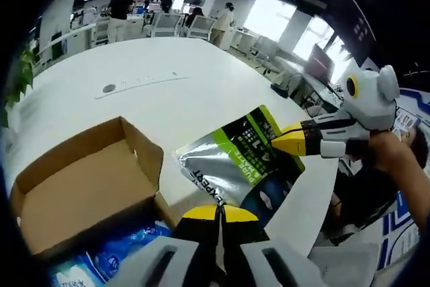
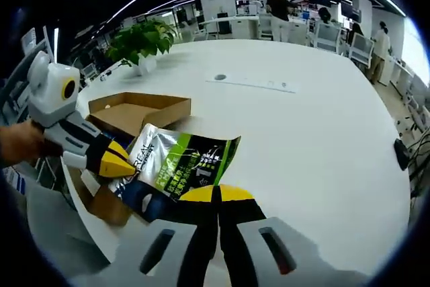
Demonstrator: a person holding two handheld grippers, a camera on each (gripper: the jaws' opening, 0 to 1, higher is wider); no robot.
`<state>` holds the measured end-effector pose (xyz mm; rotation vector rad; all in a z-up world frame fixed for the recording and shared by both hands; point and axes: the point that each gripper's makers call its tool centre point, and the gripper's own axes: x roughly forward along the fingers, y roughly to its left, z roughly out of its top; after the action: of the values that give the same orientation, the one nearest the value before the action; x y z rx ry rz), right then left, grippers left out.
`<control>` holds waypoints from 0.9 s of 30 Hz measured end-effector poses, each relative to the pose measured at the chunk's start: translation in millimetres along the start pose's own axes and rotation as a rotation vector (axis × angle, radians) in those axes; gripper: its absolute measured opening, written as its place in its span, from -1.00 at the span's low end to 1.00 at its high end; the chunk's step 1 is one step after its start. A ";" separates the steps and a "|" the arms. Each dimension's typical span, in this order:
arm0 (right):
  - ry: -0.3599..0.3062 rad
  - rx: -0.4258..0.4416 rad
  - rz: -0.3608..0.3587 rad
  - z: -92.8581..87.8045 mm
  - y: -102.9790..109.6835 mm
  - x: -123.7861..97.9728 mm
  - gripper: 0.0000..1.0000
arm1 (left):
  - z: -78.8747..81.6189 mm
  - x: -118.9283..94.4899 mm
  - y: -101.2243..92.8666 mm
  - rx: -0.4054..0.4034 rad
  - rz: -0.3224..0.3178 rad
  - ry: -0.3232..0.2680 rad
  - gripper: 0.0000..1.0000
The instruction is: Operate the shoe box by opening the lid, removing the specified soft item, and placing it in the target area until the item is outside and the box remains undamaged.
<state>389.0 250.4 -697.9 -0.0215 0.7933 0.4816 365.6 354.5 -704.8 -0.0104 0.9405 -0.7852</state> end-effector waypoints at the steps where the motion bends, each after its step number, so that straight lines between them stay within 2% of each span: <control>1: 0.001 0.004 0.000 -0.4 -1.0 0.5 -1.00 | 0.1 1.0 0.1 0.003 0.001 0.003 -1.00; 6: 0.021 0.023 -0.012 -8.1 -13.7 11.6 -1.00 | 0.7 16.9 -0.8 0.078 0.018 0.055 -1.00; 13: 0.044 0.045 -0.016 -19.5 -27.0 25.1 -1.00 | -2.8 34.6 0.9 0.066 0.023 0.111 -0.99; 17: 0.057 0.052 -0.018 -26.9 -30.7 32.4 -1.00 | -5.1 42.8 3.2 0.093 0.034 0.143 -0.99; 27: 0.057 0.102 -0.025 -41.8 -44.7 45.0 -1.00 | -12.3 60.2 -0.7 0.297 0.044 0.236 -0.95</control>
<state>406.5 220.7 -765.5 0.0491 0.8722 0.4178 376.7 321.3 -755.3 0.3672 1.0345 -0.8916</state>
